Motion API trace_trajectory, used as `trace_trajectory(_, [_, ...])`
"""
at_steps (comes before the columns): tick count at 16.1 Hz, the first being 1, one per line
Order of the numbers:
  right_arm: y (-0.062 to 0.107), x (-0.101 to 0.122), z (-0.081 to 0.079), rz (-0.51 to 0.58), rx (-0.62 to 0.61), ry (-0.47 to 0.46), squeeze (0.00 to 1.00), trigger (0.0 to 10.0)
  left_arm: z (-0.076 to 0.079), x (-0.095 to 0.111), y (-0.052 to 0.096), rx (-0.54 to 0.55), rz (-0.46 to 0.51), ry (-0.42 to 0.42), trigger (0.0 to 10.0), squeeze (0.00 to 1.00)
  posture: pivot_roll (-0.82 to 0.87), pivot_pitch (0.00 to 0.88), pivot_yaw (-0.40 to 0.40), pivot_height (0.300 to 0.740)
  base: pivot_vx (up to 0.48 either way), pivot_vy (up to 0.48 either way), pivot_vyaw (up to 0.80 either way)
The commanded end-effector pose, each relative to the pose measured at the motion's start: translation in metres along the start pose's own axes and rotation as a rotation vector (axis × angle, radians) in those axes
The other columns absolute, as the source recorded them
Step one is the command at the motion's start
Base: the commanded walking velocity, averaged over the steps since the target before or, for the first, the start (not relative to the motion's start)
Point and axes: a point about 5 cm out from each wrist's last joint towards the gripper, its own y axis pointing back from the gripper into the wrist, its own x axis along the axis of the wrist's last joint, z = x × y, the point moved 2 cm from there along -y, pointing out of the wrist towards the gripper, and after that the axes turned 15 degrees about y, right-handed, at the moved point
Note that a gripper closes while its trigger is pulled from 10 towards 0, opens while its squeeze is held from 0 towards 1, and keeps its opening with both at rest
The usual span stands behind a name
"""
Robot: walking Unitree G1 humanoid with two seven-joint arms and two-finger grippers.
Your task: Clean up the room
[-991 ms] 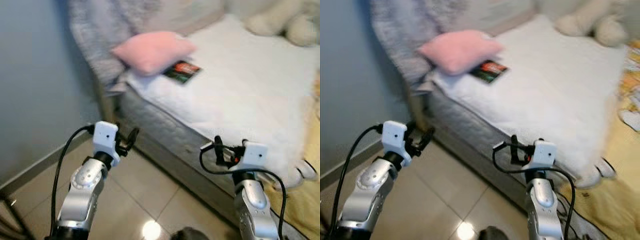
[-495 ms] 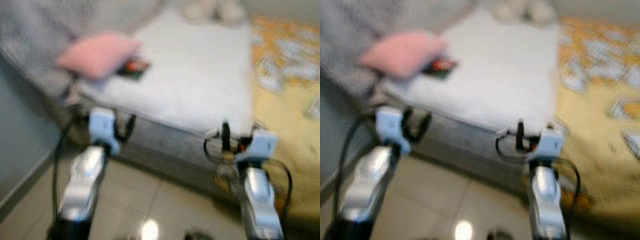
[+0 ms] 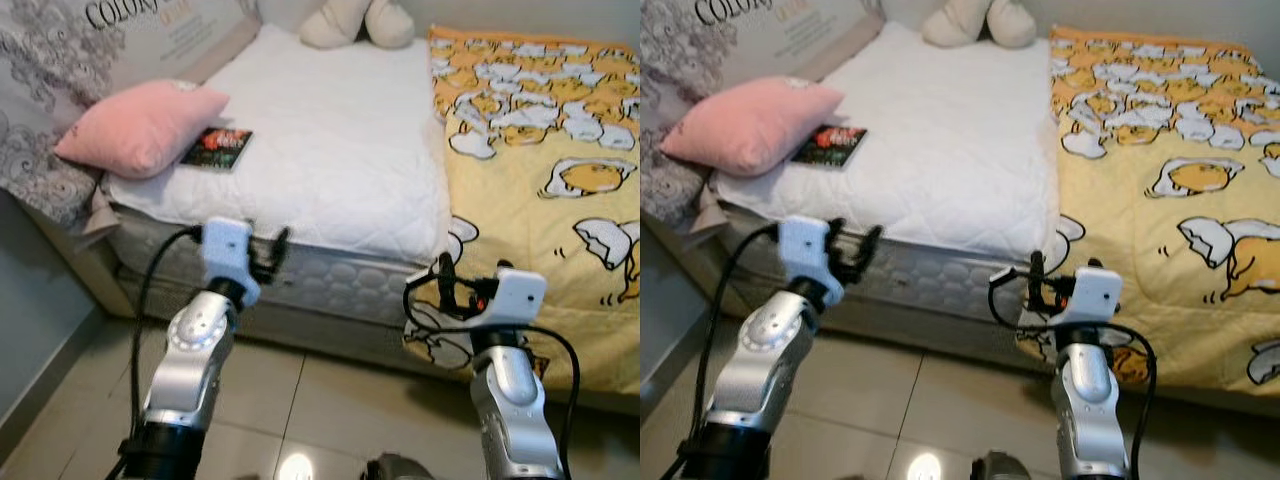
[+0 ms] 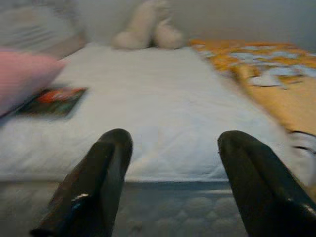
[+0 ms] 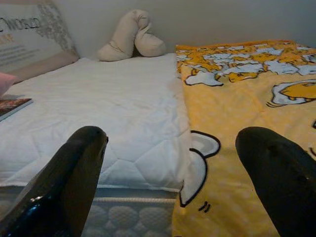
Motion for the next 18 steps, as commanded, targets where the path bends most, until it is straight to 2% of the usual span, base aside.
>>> trace_trajectory(1, [0.000, 0.001, 0.010, -0.003, -0.044, -0.021, 0.00, 10.0, -0.013, -0.005, 0.001, 0.063, -0.029, 0.056, 10.0, 1.00, -0.04, 0.000, 0.034, 0.710, 0.000, 0.000, 0.00])
trace_trajectory(3, [0.000, -0.003, 0.013, -0.023, -0.056, -0.033, 0.00, 10.0, -0.016, -0.003, -0.001, 0.058, -0.023, 0.068, 10.0, 1.00, -0.04, 0.000, 0.032, 0.710, 0.000, 0.000, 0.00])
trace_trajectory(8, [-0.002, -0.004, 0.020, -0.030, -0.096, -0.060, 0.00, 10.0, -0.006, 0.009, -0.003, -0.001, 0.019, -0.004, 10.0, 1.00, -0.03, 0.000, 0.026, 0.710, 0.000, 0.000, 0.00])
trace_trajectory(9, [-0.004, -0.001, 0.020, -0.019, -0.088, -0.052, 0.00, 10.0, 0.004, 0.005, -0.005, -0.063, -0.012, -0.047, 10.0, 1.00, -0.03, 0.000, 0.024, 0.710, 0.000, 0.000, 0.00])
trace_trajectory(10, [-0.009, 0.003, 0.018, -0.003, -0.080, -0.040, 0.00, 10.0, 0.023, -0.005, -0.009, -0.172, -0.078, -0.036, 10.0, 1.00, -0.04, 0.000, 0.020, 0.710, 0.000, 0.000, 0.00])
trace_trajectory(11, [-0.011, 0.005, 0.018, 0.004, -0.076, -0.036, 0.00, 10.0, 0.026, -0.004, -0.010, -0.188, -0.076, -0.020, 10.0, 1.00, -0.05, 0.000, 0.020, 0.710, 0.000, 0.000, 0.00])
trace_trajectory(12, [-0.015, 0.012, 0.016, 0.033, -0.058, -0.017, 0.00, 10.0, 0.032, 0.001, -0.014, -0.214, -0.052, 0.006, 10.0, 0.39, -0.06, 0.000, 0.020, 0.710, 0.480, 0.000, 0.00])
trace_trajectory(13, [-0.016, 0.014, 0.015, 0.043, -0.045, -0.001, 0.00, 10.0, 0.037, 0.005, -0.015, -0.235, -0.027, -0.033, 10.0, 0.00, -0.06, 0.000, 0.021, 0.710, 0.480, 0.000, 0.00])
trace_trajectory(16, [-0.017, 0.012, 0.011, 0.035, -0.040, -0.005, 0.00, 10.0, 0.044, 0.004, -0.014, -0.262, -0.021, -0.085, 10.0, 0.00, -0.06, 0.000, 0.026, 0.710, 0.480, 0.000, 0.00])
trace_trajectory(18, [-0.018, 0.012, 0.008, 0.031, -0.031, 0.000, 0.00, 10.0, 0.042, 0.003, -0.015, -0.254, -0.025, -0.071, 10.0, 0.00, -0.06, 0.000, 0.029, 0.710, 0.480, 0.000, 0.00])
